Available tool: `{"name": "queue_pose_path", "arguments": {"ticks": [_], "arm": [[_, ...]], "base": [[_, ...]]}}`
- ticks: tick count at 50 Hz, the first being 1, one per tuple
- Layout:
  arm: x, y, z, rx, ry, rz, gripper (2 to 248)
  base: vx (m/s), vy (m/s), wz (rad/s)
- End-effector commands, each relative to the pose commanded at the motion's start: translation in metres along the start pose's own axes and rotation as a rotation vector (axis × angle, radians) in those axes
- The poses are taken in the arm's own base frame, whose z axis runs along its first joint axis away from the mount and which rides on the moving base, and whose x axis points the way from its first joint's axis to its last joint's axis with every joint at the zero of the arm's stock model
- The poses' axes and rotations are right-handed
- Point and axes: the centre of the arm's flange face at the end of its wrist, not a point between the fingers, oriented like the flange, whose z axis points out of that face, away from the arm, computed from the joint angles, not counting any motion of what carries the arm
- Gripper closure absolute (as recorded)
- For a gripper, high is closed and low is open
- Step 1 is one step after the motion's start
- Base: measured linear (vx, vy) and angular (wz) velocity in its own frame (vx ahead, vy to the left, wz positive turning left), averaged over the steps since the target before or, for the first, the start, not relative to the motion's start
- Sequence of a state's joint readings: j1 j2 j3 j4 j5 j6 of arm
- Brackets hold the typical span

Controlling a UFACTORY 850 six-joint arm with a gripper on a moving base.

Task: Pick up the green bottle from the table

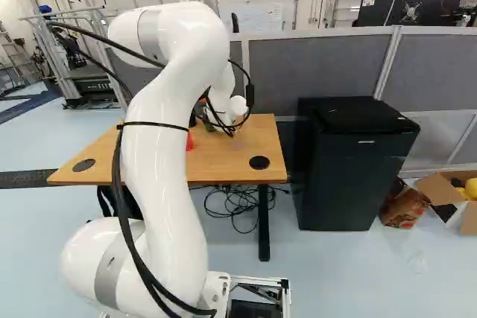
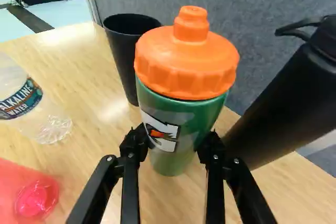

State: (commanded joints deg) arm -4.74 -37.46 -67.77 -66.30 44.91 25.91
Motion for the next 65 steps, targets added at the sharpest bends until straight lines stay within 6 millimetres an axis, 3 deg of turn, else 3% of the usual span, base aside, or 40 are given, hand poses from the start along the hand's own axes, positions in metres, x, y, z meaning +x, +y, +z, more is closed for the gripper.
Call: {"name": "queue_pose_path", "arguments": {"ticks": [65], "arm": [[0.026,-0.057,-0.168,-0.207,0.065,0.117,136]], "base": [[0.0,0.0,0.0]]}}
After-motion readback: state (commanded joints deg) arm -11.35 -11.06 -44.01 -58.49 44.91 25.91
